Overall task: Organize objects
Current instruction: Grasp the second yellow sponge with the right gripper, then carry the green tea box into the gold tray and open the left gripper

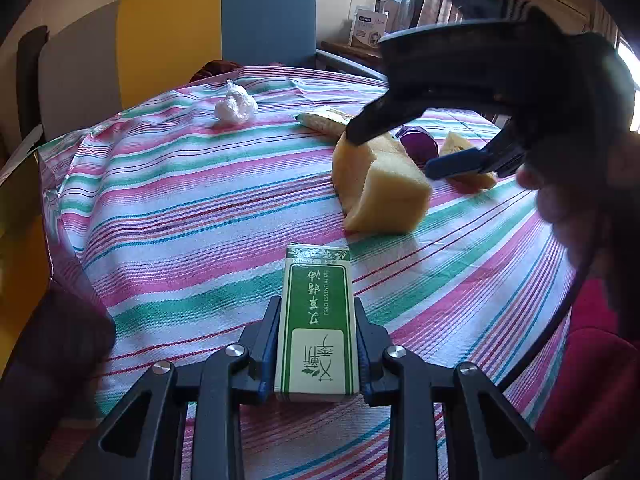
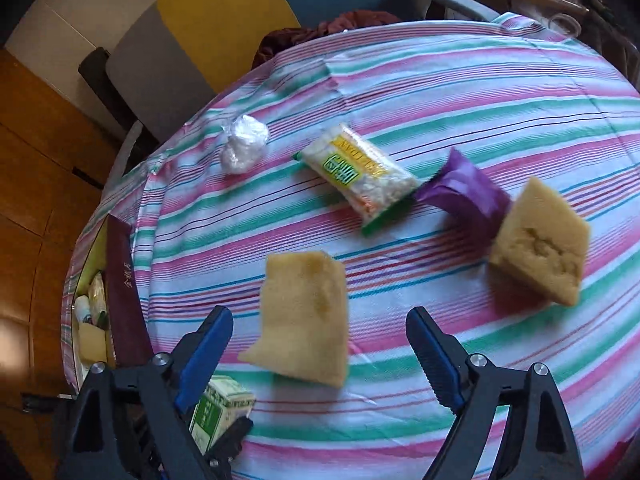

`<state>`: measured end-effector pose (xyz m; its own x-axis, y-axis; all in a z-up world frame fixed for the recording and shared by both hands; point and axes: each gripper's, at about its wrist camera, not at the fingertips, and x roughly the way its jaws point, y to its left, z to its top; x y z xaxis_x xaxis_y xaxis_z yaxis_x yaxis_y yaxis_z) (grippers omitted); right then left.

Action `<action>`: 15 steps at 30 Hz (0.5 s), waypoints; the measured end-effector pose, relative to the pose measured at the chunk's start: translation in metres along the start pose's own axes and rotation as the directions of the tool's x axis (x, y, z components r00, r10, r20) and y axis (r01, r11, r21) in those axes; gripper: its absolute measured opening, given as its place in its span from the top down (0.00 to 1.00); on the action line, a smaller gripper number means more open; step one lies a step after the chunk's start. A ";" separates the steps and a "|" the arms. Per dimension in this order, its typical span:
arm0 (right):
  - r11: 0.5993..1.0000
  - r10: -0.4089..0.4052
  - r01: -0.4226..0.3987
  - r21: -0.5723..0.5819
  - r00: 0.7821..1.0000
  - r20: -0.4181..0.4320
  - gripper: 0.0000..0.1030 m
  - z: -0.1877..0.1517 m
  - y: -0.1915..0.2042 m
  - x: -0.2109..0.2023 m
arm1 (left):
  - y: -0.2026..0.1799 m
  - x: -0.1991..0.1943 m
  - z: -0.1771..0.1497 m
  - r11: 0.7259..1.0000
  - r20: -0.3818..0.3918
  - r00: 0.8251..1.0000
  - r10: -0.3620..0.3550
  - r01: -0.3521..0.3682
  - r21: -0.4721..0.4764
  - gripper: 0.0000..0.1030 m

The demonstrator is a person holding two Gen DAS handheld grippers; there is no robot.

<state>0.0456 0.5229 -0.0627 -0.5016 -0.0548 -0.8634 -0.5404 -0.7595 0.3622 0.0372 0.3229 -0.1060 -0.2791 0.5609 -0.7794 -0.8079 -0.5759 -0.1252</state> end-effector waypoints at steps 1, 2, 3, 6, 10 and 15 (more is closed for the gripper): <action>1.000 0.002 -0.002 -0.007 1.000 -0.010 0.17 -0.002 0.001 0.006 | 0.000 0.000 -0.001 1.000 0.004 1.000 0.001 -0.001 0.002 0.70; 1.000 0.000 -0.001 -0.030 0.999 -0.032 0.35 -0.006 0.003 0.015 | -0.001 0.000 -0.001 1.000 0.007 1.000 0.002 -0.002 0.005 0.70; 0.997 -0.028 0.024 -0.071 0.998 -0.056 0.51 -0.011 0.006 0.025 | -0.001 0.001 -0.001 1.000 0.009 1.000 0.004 -0.004 0.009 0.70; 0.980 -0.082 0.076 -0.182 0.996 -0.031 0.56 -0.016 0.023 0.029 | -0.003 0.001 -0.003 1.000 0.023 1.000 0.017 -0.017 0.018 0.70; 0.985 -0.056 0.046 -0.165 0.997 -0.055 0.56 -0.016 0.017 0.032 | -0.005 -0.001 -0.004 0.999 0.030 0.999 0.026 -0.026 0.026 0.70; 0.990 -0.029 0.020 -0.140 0.998 -0.063 0.55 -0.016 0.012 0.035 | -0.004 -0.001 -0.005 0.999 0.030 0.999 0.025 -0.026 0.027 0.70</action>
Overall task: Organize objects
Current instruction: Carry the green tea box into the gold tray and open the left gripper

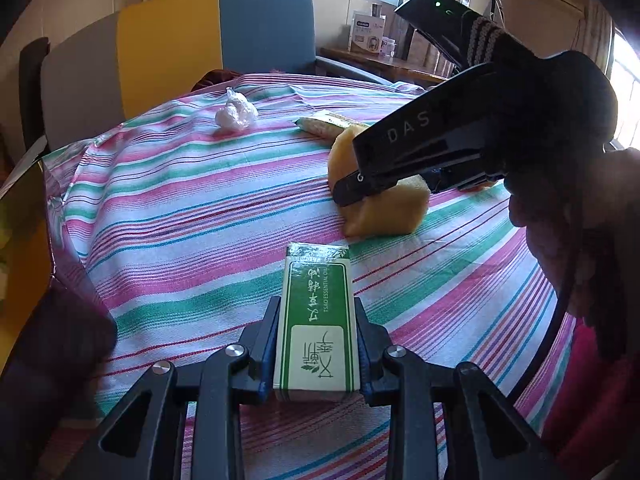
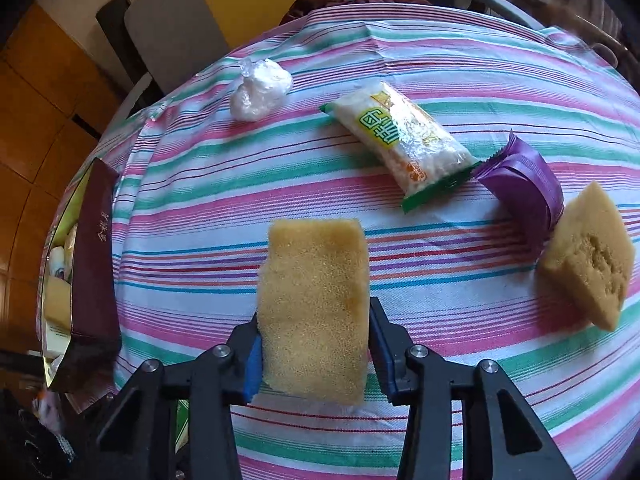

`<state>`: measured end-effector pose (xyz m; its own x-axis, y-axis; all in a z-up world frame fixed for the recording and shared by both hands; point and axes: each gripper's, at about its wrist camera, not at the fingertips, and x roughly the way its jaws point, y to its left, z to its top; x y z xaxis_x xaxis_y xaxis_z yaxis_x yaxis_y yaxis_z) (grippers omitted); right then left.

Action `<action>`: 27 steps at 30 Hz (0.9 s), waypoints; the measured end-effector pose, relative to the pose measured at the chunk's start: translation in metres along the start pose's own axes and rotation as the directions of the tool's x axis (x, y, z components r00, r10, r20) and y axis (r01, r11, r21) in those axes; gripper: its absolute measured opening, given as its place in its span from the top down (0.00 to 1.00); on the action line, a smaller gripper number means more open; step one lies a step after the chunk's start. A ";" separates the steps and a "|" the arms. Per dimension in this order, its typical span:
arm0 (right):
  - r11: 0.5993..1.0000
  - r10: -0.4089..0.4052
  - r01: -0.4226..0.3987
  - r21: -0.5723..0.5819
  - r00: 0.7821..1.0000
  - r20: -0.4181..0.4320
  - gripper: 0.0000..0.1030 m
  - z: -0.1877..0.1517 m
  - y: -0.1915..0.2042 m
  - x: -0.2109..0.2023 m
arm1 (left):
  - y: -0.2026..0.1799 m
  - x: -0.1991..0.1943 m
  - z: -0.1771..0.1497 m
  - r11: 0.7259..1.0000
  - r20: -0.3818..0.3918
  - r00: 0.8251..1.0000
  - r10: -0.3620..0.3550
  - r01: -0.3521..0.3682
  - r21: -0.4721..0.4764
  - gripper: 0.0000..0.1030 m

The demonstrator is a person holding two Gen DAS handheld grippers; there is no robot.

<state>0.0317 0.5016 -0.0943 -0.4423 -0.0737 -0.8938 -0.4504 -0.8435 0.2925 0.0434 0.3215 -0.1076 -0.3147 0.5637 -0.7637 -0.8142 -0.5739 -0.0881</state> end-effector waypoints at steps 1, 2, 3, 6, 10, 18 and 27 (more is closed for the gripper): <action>1.000 -0.002 0.002 -0.005 1.000 -0.002 0.55 0.002 0.003 0.000 | 0.000 0.000 0.000 1.000 0.001 1.000 0.000 0.000 0.001 0.70; 1.000 -0.001 0.001 -0.008 1.000 -0.001 0.54 0.002 0.004 0.000 | 0.000 0.000 0.000 1.000 0.000 1.000 0.001 -0.001 0.002 0.70; 1.000 -0.004 0.004 -0.010 1.000 -0.002 0.54 0.002 0.005 0.000 | 0.001 0.000 0.000 1.000 0.000 1.000 0.001 -0.001 0.001 0.70; 0.999 -0.019 0.019 -0.031 1.000 0.000 0.54 0.002 0.008 0.000 | 0.000 -0.001 -0.001 1.000 -0.001 1.000 0.005 -0.005 0.000 0.70; 0.996 -0.048 0.048 -0.077 0.999 0.006 0.51 0.000 0.014 0.000 | 0.000 -0.001 -0.001 1.000 -0.001 1.000 0.014 -0.014 0.002 0.70; 0.983 -0.103 0.105 -0.153 0.994 0.022 0.51 -0.003 0.025 0.005 | -0.001 -0.004 -0.001 1.000 -0.008 1.000 0.026 -0.026 -0.014 0.70; 0.976 -0.117 0.122 -0.179 0.992 0.039 0.51 0.000 0.028 0.009 | -0.001 -0.008 0.000 0.998 -0.026 0.998 0.060 -0.060 -0.016 0.71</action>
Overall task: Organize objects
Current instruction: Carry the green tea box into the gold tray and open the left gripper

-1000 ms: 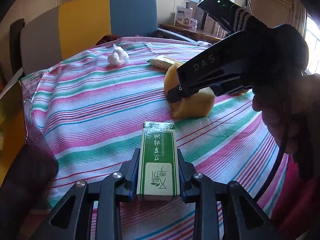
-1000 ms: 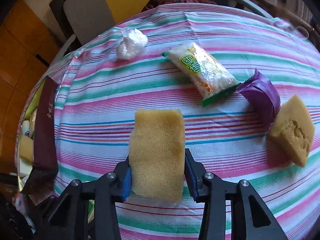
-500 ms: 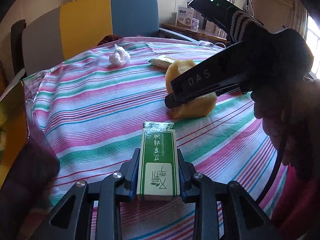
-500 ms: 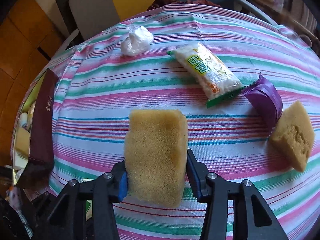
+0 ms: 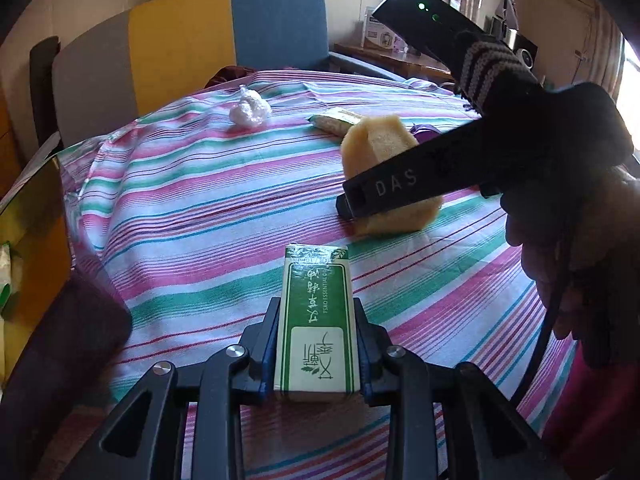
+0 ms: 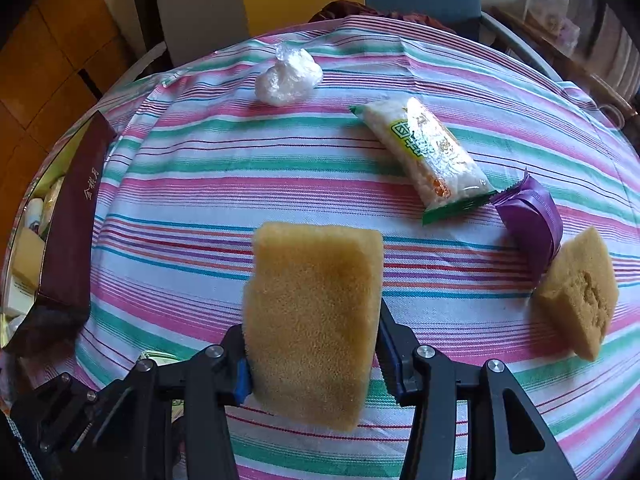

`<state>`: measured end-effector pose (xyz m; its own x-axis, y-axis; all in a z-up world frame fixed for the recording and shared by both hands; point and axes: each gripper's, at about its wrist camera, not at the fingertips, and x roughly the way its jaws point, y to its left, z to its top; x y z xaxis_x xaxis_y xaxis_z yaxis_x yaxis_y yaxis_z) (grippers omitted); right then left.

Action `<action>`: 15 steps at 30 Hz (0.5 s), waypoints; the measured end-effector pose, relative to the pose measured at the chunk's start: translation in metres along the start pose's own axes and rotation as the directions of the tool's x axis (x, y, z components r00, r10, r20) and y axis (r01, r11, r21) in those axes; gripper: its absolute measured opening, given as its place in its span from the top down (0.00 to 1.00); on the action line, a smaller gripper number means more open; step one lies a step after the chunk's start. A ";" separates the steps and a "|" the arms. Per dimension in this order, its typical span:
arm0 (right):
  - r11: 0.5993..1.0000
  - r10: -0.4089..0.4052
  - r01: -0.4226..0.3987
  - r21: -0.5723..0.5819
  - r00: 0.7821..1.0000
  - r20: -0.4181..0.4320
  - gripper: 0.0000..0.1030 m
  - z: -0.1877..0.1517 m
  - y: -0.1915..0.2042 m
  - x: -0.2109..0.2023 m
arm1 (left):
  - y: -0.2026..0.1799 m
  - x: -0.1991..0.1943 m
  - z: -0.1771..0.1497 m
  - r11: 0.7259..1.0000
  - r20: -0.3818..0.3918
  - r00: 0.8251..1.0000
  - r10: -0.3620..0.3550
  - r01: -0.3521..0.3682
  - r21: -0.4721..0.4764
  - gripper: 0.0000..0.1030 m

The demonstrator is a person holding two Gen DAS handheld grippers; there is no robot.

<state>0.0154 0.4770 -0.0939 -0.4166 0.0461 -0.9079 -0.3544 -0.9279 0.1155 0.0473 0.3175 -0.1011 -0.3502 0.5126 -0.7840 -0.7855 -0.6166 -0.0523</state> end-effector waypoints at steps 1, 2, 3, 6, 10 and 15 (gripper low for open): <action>1.000 -0.003 0.003 -0.006 1.000 0.003 0.51 -0.001 0.000 0.000 | 0.001 -0.002 0.000 1.000 -0.004 1.000 0.003 -0.003 -0.005 0.71; 1.000 -0.007 0.007 -0.011 1.000 0.005 0.51 -0.001 0.001 0.000 | 0.002 -0.004 0.000 1.000 -0.008 1.000 0.007 -0.007 -0.015 0.71; 1.000 -0.009 0.009 -0.015 1.000 0.007 0.51 0.000 0.002 0.001 | 0.004 -0.006 0.001 1.000 -0.007 1.000 0.009 -0.010 -0.023 0.71; 1.000 -0.013 0.013 -0.023 1.000 0.012 0.51 -0.001 0.001 0.000 | 0.004 -0.025 0.005 0.999 0.043 0.999 0.029 -0.029 -0.020 0.71; 0.999 -0.020 0.021 -0.035 1.000 0.022 0.51 -0.002 0.001 -0.001 | 0.006 -0.054 0.013 0.999 0.112 0.992 0.050 -0.047 -0.024 0.71; 0.997 -0.039 0.041 -0.058 0.999 0.038 0.51 -0.007 0.004 -0.003 | 0.014 -0.077 0.021 0.997 0.152 0.986 0.061 -0.053 -0.055 0.71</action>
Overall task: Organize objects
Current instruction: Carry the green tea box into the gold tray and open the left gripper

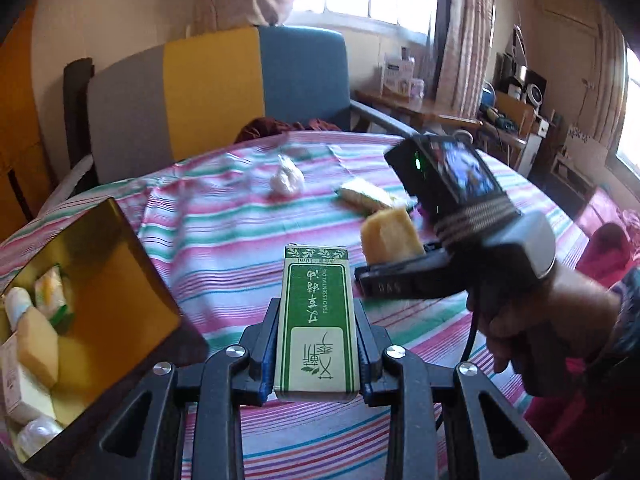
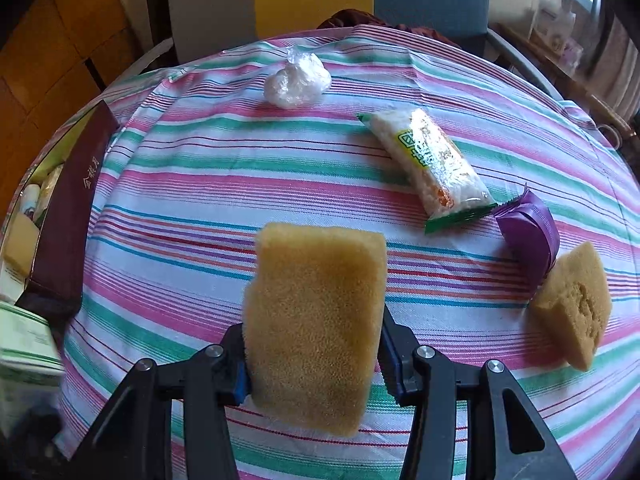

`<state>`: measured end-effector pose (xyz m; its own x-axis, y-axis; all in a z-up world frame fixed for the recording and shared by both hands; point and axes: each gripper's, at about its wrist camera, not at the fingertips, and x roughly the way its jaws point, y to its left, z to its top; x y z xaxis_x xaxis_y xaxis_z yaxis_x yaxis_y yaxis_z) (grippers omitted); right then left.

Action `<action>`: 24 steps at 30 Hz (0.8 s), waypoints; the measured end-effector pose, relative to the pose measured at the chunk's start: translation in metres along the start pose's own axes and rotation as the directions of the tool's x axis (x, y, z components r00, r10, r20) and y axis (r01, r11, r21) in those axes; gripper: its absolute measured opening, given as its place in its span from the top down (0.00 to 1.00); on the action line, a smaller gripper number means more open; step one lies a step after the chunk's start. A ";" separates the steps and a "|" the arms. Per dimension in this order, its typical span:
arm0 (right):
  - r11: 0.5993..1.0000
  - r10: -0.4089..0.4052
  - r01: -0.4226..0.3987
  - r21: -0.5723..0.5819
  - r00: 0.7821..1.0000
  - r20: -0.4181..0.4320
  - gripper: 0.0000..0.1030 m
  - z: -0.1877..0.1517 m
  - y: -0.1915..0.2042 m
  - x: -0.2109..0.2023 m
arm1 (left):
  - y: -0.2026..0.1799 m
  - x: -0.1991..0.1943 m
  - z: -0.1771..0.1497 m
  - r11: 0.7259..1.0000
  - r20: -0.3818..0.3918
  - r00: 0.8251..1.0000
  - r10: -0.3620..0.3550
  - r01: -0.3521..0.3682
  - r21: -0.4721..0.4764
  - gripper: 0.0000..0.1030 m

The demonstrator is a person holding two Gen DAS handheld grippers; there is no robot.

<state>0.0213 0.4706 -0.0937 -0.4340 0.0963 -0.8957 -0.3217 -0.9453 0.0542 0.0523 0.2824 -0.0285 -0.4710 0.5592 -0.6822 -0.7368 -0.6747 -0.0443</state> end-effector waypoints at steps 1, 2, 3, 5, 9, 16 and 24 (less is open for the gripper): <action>1.000 -0.003 0.003 -0.003 1.000 0.002 0.51 0.000 0.000 0.000 | 0.002 -0.004 0.001 1.000 0.003 1.000 0.000 0.000 -0.007 0.71; 1.000 -0.003 0.003 -0.004 1.000 0.004 0.51 -0.001 0.000 0.000 | 0.003 -0.008 0.002 1.000 0.006 1.000 0.001 -0.001 -0.014 0.71; 1.000 -0.004 0.004 -0.004 1.000 0.005 0.51 -0.001 0.000 0.000 | 0.005 -0.012 0.002 1.000 0.010 1.000 0.003 -0.003 -0.022 0.71; 1.000 -0.010 0.010 -0.009 1.000 0.009 0.51 -0.002 0.002 -0.001 | 0.010 -0.017 0.002 0.999 0.011 1.000 0.007 -0.007 -0.033 0.71; 1.000 -0.018 0.018 -0.017 1.000 0.015 0.51 -0.003 0.003 -0.001 | 0.021 -0.025 0.002 0.998 0.015 1.000 0.015 -0.014 -0.064 0.70; 0.999 -0.029 0.029 -0.028 0.999 0.022 0.51 -0.004 0.005 -0.001 | 0.043 -0.036 -0.001 0.993 0.018 0.999 0.031 -0.029 -0.116 0.70; 0.998 -0.045 0.046 -0.043 0.999 0.027 0.51 -0.005 0.008 -0.002 | 0.111 -0.057 -0.013 0.951 0.001 0.998 0.060 -0.057 -0.305 0.70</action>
<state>0.0241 0.4608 -0.0938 -0.4420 0.1474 -0.8848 -0.3046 -0.9525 -0.0065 0.0030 0.1695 -0.0041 -0.5150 0.5185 -0.6826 -0.5257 -0.8200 -0.2263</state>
